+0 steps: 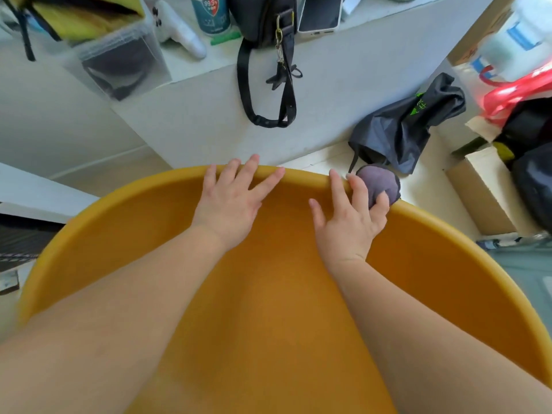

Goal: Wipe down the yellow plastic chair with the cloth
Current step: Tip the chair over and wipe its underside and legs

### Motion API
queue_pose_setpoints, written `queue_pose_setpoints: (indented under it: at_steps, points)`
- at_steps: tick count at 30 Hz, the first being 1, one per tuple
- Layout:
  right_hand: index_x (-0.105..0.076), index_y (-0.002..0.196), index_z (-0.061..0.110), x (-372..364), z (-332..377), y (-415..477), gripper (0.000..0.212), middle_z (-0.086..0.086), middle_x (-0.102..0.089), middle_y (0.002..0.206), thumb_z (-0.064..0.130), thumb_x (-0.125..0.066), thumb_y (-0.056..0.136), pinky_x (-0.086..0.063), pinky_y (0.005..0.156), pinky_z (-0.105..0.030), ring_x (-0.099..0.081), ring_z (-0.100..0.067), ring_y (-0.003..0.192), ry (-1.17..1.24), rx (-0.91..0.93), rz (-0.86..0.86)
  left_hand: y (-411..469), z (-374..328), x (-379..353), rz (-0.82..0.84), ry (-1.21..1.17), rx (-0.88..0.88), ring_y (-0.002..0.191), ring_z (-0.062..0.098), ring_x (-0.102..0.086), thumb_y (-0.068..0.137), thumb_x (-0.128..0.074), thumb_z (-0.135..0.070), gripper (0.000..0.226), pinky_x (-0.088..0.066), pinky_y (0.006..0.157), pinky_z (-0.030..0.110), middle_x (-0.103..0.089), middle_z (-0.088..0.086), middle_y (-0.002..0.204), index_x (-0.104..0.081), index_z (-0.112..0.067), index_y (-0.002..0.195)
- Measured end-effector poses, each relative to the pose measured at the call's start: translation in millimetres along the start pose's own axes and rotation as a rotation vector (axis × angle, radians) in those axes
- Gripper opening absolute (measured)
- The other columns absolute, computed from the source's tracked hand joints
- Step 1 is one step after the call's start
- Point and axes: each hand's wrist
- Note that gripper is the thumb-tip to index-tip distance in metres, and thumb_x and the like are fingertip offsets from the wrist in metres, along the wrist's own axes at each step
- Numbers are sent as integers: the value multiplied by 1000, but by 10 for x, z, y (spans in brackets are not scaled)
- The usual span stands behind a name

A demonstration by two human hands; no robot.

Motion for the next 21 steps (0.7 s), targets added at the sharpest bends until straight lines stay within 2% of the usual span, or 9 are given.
queue_pose_setpoints:
  at_steps: [2,3,5,10,13,15,18,21]
  points:
    - [-44,148,39,-50,105,72,53,5,-43,152,54,-54,98,-23,107,-53,-16,-39,142,3,16,-22,137,140,36,-53,8,-53,112,29,-45,103,-47,-24,69,-38,92,48,-51,1,131,-9,-51,154]
    - [-45,147,38,-79,154,91,51,7,-45,149,53,-54,99,-23,106,-53,-16,-38,142,0,14,-29,210,208,61,-53,-5,-70,102,27,-45,103,-46,-20,69,-37,86,44,-54,-1,119,-12,-53,153]
    - [-46,146,39,-126,215,109,49,9,-46,147,52,-54,99,-21,106,-52,-16,-36,142,-16,19,-42,303,279,97,-22,-36,-85,95,26,-43,104,-42,-16,66,-35,82,41,-55,-2,109,-16,-53,153]
    - [-45,147,36,-255,532,225,50,7,-47,146,51,-53,99,-23,109,-53,-19,-37,142,-14,122,-36,302,646,108,-9,-72,-73,97,27,-42,106,-37,-17,63,-35,84,40,-50,2,105,-15,-53,153]
    - [-47,149,25,-345,875,451,56,2,-49,148,44,-59,98,-23,109,-48,-28,-34,142,6,268,-29,277,1018,133,7,-101,-20,100,28,-43,108,-37,-25,58,-36,86,41,-48,4,104,-14,-50,155]
    - [-55,144,14,-368,1099,616,50,-5,-56,144,28,-63,97,-30,106,-48,-40,-36,137,17,411,-60,223,1229,119,4,-120,52,100,30,-44,107,-38,-28,56,-38,87,43,-49,5,103,-17,-49,155]
    - [-62,135,6,-382,1306,731,47,-12,-63,134,-1,-59,89,-41,95,-48,-52,-40,121,-5,599,-107,117,1499,75,-8,-154,184,101,34,-45,106,-43,-25,57,-38,86,45,-52,8,105,-24,-45,155]
    - [-65,130,5,-401,1409,667,47,-12,-64,130,-5,-58,85,-43,88,-46,-55,-40,111,-52,699,-123,-117,1577,69,-13,-173,271,114,36,-46,102,-48,-19,62,-39,94,47,-54,11,123,-25,-40,156]
Point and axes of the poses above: each hand's wrist, its own y-axis towards the middle knuckle, its own x-axis out of the back of the hand, z = x × y
